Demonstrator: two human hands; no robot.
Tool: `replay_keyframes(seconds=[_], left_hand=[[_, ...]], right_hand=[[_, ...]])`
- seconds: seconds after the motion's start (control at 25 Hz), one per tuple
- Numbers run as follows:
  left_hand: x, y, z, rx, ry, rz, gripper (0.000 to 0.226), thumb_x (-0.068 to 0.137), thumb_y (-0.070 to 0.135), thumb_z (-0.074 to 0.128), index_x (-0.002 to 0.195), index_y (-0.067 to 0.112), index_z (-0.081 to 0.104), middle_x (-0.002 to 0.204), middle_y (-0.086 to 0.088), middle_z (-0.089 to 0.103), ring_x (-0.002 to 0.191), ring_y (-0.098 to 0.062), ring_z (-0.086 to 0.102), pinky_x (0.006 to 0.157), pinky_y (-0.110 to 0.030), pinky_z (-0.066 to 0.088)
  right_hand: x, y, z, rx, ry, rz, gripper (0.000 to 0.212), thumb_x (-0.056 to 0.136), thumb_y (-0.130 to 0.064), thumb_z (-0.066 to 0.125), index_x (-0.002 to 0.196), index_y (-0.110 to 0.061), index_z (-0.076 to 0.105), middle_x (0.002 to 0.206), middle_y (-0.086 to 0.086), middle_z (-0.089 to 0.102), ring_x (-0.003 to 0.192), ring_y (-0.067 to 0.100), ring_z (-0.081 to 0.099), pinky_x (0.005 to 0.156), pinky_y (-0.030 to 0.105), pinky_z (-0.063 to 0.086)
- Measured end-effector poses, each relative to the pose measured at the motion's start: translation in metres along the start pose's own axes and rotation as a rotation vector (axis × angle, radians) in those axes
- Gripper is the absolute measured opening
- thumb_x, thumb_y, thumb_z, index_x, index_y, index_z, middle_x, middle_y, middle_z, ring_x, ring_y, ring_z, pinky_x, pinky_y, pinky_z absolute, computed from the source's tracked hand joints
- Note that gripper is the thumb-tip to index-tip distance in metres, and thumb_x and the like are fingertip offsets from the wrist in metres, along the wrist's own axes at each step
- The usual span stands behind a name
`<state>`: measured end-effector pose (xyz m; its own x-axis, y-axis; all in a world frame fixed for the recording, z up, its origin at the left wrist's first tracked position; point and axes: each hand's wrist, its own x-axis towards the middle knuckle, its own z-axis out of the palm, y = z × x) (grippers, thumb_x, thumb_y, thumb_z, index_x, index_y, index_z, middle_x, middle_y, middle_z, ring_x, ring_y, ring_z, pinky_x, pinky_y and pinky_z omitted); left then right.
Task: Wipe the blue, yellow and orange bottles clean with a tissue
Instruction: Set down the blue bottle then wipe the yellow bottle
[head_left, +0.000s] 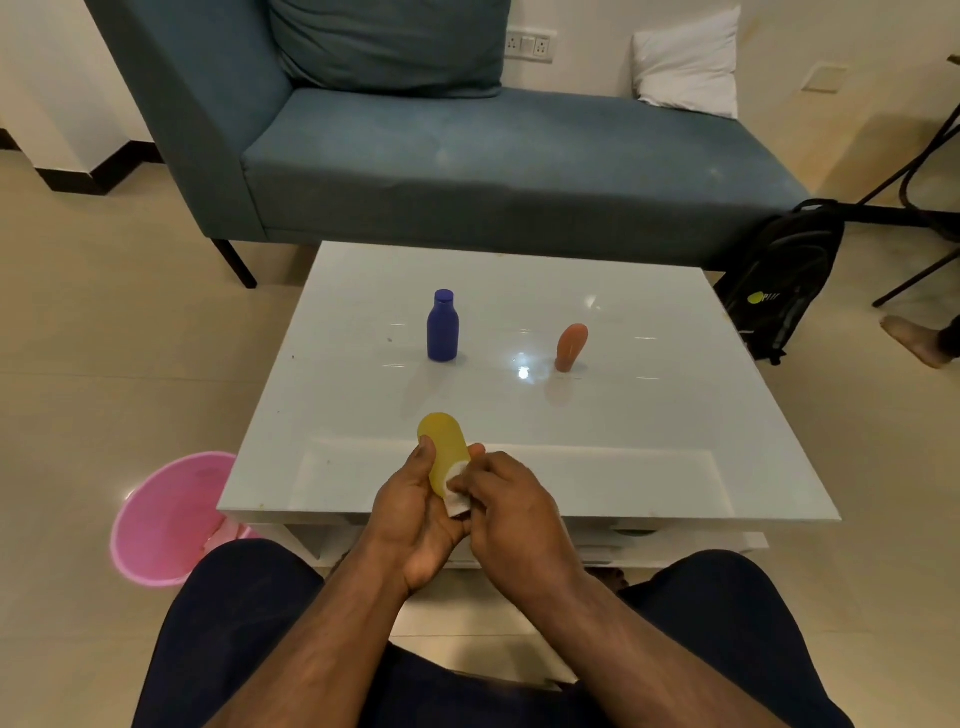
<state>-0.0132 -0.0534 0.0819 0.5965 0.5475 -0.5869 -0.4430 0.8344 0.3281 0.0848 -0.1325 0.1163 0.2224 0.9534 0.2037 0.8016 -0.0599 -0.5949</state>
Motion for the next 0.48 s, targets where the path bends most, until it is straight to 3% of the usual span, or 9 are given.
replay_keyframes(seconds=[0.12, 0.28, 0.4, 0.48], left_hand=[[-0.001, 0.003, 0.0, 0.008, -0.001, 0.022, 0.061, 0.103, 0.051, 0.04, 0.133, 0.0, 0.057, 0.122, -0.017, 0.071, 0.102, -0.033, 0.074, 0.073, -0.046, 0.064], [-0.002, 0.001, 0.005, -0.022, -0.006, 0.074, 0.049, 0.103, 0.048, 0.041, 0.125, 0.01, 0.062, 0.099, -0.013, 0.077, 0.082, -0.029, 0.075, 0.076, -0.049, 0.062], [0.001, 0.002, 0.002, -0.017, 0.055, 0.081, 0.053, 0.094, 0.056, 0.055, 0.118, 0.01, 0.065, 0.091, -0.012, 0.072, 0.087, -0.027, 0.072, 0.08, -0.044, 0.062], [0.006, 0.001, -0.003, -0.014, 0.104, 0.081, 0.06, 0.086, 0.054, 0.068, 0.125, 0.01, 0.059, 0.093, -0.01, 0.063, 0.082, -0.024, 0.07, 0.074, -0.041, 0.063]], right_hand=[[-0.013, -0.001, 0.002, 0.03, -0.043, -0.07, 0.028, 0.079, -0.002, 0.056, 0.099, -0.015, 0.07, 0.096, -0.001, 0.063, 0.087, 0.014, 0.058, 0.075, 0.028, 0.053], [0.006, 0.006, -0.002, 0.125, 0.062, 0.151, 0.026, 0.083, 0.001, 0.055, 0.096, -0.017, 0.07, 0.096, -0.007, 0.063, 0.088, 0.004, 0.057, 0.081, 0.019, 0.049], [-0.007, -0.01, 0.0, 0.171, 0.012, 0.074, 0.026, 0.085, 0.0, 0.057, 0.099, -0.017, 0.07, 0.099, -0.008, 0.061, 0.093, 0.003, 0.057, 0.084, 0.012, 0.046], [-0.015, -0.014, 0.002, 0.176, -0.013, 0.027, 0.025, 0.086, -0.001, 0.057, 0.099, -0.018, 0.07, 0.1, -0.007, 0.062, 0.095, 0.004, 0.057, 0.086, 0.012, 0.046]])
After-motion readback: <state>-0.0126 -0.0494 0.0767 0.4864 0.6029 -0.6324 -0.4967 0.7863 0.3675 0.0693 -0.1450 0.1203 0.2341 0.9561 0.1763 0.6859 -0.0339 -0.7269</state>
